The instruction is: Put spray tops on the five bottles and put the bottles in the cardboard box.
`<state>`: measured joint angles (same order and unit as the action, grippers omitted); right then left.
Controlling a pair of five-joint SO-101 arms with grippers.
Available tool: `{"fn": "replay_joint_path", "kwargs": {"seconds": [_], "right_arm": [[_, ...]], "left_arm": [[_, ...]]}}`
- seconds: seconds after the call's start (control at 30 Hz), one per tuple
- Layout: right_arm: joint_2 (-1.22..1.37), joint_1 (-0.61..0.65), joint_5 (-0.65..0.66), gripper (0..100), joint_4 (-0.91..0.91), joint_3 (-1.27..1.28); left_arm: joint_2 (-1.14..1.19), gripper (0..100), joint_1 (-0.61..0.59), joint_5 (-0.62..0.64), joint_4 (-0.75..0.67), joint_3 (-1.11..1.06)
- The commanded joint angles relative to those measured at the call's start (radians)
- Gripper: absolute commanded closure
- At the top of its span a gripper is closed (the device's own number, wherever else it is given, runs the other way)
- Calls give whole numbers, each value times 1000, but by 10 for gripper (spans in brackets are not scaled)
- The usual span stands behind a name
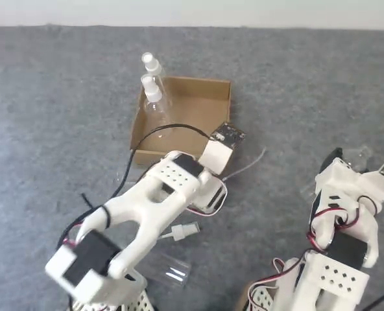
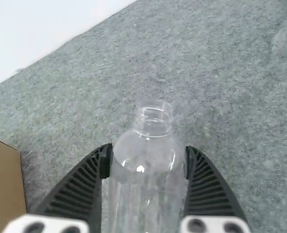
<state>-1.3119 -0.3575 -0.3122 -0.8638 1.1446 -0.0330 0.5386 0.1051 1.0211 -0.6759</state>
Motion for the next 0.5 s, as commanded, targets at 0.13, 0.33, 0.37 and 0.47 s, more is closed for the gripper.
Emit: {"fn": "replay_joint_path", "kwargs": {"seconds": [0.13, 0.33, 0.37, 0.47], "right_arm": [[-18, -7, -2, 978, 27, -17], [-18, -7, -2, 978, 27, -17], [-18, -8, -2, 978, 27, -17], [-18, -8, -2, 978, 27, -17]], "left_arm": [[129, 852, 3, -15, 23, 168], [147, 889, 40, -18, 23, 168], [147, 889, 46, -18, 23, 166], [147, 900, 60, -20, 26, 166]]}}
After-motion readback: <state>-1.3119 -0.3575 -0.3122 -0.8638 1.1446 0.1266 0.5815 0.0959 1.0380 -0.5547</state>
